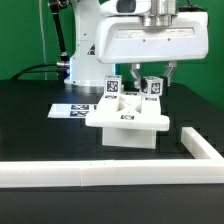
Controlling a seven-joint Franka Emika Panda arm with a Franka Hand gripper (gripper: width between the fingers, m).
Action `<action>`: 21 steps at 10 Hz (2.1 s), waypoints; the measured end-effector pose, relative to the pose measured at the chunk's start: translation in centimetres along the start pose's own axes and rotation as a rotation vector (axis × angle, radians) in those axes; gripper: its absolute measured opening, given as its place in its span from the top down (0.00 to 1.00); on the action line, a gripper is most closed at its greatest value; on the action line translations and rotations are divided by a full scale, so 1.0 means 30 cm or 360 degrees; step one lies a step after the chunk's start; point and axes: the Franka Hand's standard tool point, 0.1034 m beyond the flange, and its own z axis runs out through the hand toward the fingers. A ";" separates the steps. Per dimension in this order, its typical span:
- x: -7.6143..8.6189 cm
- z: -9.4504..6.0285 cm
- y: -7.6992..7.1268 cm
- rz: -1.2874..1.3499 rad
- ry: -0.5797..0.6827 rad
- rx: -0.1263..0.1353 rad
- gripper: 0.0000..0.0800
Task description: Assemble chair
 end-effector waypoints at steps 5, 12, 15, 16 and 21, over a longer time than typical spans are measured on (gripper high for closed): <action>0.003 0.000 0.006 0.0462 0.0005 0.0002 0.64; 0.012 0.002 0.005 0.1344 0.0029 0.0006 0.64; 0.012 0.002 0.004 0.1433 0.0029 0.0007 0.38; 0.012 0.002 0.005 0.1433 0.0029 0.0007 0.38; 0.029 -0.066 0.036 0.1403 0.0032 0.0043 0.19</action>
Offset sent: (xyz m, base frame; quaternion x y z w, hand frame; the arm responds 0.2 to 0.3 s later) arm 0.0000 0.0000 0.0000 0.0000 0.0000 0.1938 0.9810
